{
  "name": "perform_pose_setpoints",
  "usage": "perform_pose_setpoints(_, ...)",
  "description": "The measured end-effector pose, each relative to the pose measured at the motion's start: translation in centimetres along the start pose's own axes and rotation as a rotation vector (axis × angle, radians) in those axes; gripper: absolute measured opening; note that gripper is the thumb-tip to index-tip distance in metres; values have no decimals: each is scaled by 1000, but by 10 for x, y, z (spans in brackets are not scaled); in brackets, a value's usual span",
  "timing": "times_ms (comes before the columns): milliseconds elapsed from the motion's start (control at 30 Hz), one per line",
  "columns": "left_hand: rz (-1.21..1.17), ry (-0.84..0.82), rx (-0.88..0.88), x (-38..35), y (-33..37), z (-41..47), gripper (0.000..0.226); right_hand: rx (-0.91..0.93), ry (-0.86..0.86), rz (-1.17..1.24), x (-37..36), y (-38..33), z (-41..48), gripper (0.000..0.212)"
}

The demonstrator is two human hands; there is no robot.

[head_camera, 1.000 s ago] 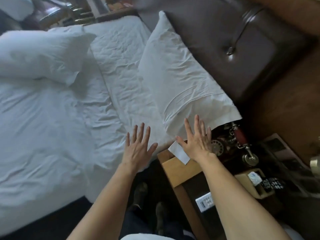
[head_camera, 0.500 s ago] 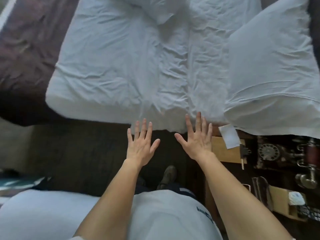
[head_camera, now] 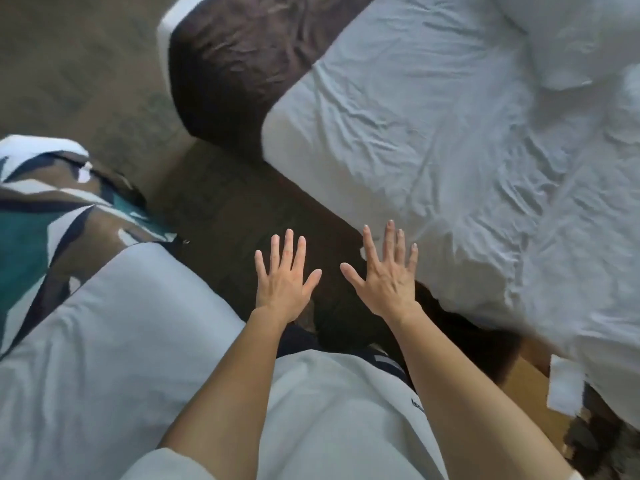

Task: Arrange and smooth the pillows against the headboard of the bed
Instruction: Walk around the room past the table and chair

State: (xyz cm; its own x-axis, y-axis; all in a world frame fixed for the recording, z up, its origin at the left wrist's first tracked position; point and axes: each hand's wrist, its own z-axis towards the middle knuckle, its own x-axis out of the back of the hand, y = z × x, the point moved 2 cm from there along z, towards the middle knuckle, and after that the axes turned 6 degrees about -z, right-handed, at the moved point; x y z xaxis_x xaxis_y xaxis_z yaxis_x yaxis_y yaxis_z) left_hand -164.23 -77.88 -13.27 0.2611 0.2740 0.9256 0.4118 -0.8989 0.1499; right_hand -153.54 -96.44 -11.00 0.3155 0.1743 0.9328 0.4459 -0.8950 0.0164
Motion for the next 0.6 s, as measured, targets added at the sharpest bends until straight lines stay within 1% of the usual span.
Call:
perform_pose_setpoints(133,-62,50,144,3,-49,3,83,146,26,-47,18,-55,34,87)
perform_pose_setpoints(300,-143,100,268,11,-90,10,86,272,30,-104,44,-106,71,86)
perform_pose_setpoints(433,-159,168,334,18,-115,26,86,399,16,-144,63,-131,103,85)
perform_pose_setpoints(600,-148,186,401,39,-140,63,87,451,14,-184,83,-154,160,85)
